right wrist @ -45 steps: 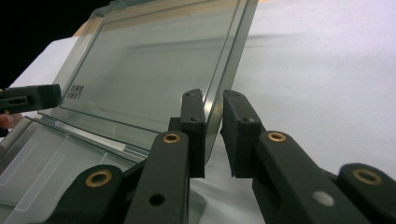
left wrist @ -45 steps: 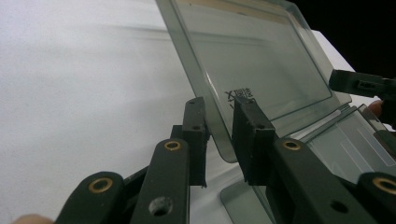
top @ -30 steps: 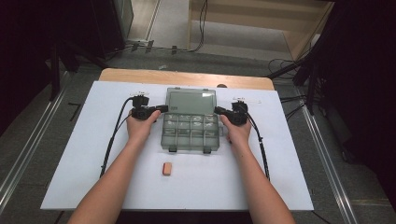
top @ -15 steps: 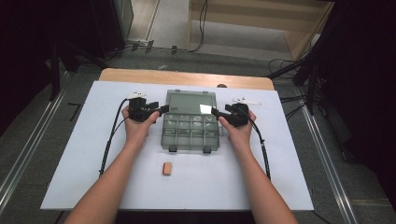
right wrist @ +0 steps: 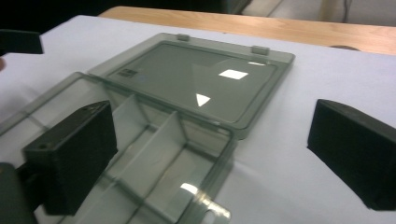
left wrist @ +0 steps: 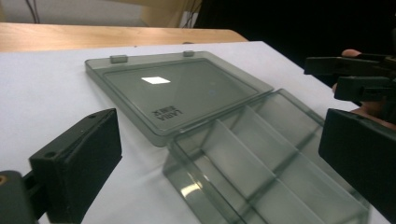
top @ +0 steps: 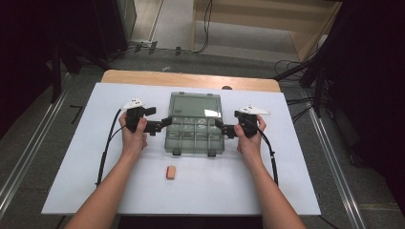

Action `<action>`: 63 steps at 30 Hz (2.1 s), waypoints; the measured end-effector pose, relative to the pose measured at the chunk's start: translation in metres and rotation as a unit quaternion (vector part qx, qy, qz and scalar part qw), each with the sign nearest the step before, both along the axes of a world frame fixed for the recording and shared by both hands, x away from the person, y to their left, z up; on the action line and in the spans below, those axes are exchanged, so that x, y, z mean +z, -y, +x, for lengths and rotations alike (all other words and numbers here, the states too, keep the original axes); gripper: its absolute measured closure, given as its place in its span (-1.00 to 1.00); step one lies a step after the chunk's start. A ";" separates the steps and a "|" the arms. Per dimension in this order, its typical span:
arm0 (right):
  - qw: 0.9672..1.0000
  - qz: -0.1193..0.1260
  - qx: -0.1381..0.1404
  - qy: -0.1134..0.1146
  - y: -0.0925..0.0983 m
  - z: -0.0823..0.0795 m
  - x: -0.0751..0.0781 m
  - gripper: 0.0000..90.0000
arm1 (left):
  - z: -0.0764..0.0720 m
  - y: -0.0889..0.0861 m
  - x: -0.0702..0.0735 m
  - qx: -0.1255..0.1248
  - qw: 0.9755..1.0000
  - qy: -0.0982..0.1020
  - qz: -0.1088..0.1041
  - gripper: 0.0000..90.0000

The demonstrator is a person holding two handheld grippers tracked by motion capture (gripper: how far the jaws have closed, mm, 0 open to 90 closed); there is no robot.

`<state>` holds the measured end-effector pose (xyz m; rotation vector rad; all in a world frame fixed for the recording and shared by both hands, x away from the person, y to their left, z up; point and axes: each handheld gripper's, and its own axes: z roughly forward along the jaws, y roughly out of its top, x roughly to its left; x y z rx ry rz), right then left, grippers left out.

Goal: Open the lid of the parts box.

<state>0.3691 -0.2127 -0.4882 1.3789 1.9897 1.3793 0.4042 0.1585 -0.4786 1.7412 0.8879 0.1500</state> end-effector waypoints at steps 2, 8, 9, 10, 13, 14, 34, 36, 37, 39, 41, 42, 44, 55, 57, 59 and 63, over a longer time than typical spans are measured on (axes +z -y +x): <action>1.000 -0.003 0.002 0.003 0.000 -0.004 0.001 -1.00 | -0.005 -0.001 0.001 0.000 1.000 0.006 0.004 -1.00; 1.000 -0.010 0.011 0.012 -0.002 -0.018 0.003 -1.00 | -0.017 -0.009 0.003 0.002 1.000 0.020 0.016 -1.00; 1.000 -0.011 0.012 0.012 -0.003 -0.021 0.004 -1.00 | -0.019 -0.011 0.003 0.002 1.000 0.023 0.014 -1.00; 1.000 -0.011 0.013 0.011 -0.003 -0.023 0.004 -1.00 | -0.022 -0.012 0.003 0.001 1.000 0.025 0.014 -1.00; 1.000 -0.011 0.019 0.017 -0.004 -0.030 0.005 -1.00 | -0.029 -0.016 0.003 0.001 0.999 0.033 0.017 -1.00; 1.000 -0.010 0.020 0.018 -0.005 -0.032 0.005 -1.00 | -0.032 -0.017 0.003 0.001 0.999 0.034 0.014 -1.00; 0.998 -0.013 0.041 0.037 -0.008 -0.066 0.009 -1.00 | -0.072 -0.039 0.007 -0.002 0.997 0.073 0.030 -1.00; 0.998 -0.011 0.043 0.037 -0.008 -0.068 0.010 -1.00 | -0.076 -0.043 0.008 -0.001 0.997 0.073 0.029 -1.00; 0.998 -0.009 0.044 0.038 -0.008 -0.070 0.010 -1.00 | -0.077 -0.044 0.008 -0.001 0.997 0.074 0.030 -1.00; 0.998 -0.009 0.045 0.040 -0.007 -0.072 0.011 -1.00 | -0.081 -0.047 0.008 -0.002 0.997 0.074 0.030 -1.00; 0.998 -0.009 0.046 0.042 -0.007 -0.074 0.012 -1.00 | -0.084 -0.050 0.008 -0.001 0.997 0.075 0.032 -1.00; 0.998 -0.011 0.046 0.043 -0.006 -0.076 0.013 -1.00 | -0.086 -0.052 0.007 -0.001 0.997 0.075 0.032 -1.00; 0.998 -0.008 0.047 0.044 -0.006 -0.077 0.013 -1.00 | -0.089 -0.054 0.006 -0.001 0.997 0.074 0.029 -1.00; 0.998 -0.010 0.054 0.039 -0.007 -0.086 0.012 -1.00 | -0.107 -0.071 0.006 0.006 0.996 0.083 0.028 -1.00; 0.998 -0.010 0.054 0.040 -0.007 -0.088 0.012 -1.00 | -0.110 -0.075 0.006 0.007 0.996 0.084 0.027 -1.00; 0.997 -0.013 0.058 0.043 -0.008 -0.089 0.012 -1.00 | -0.114 -0.079 0.006 0.009 0.996 0.084 0.026 -1.00; 0.997 -0.014 0.063 0.043 -0.009 -0.090 0.013 -1.00 | -0.121 -0.087 0.006 0.012 0.996 0.086 0.025 -1.00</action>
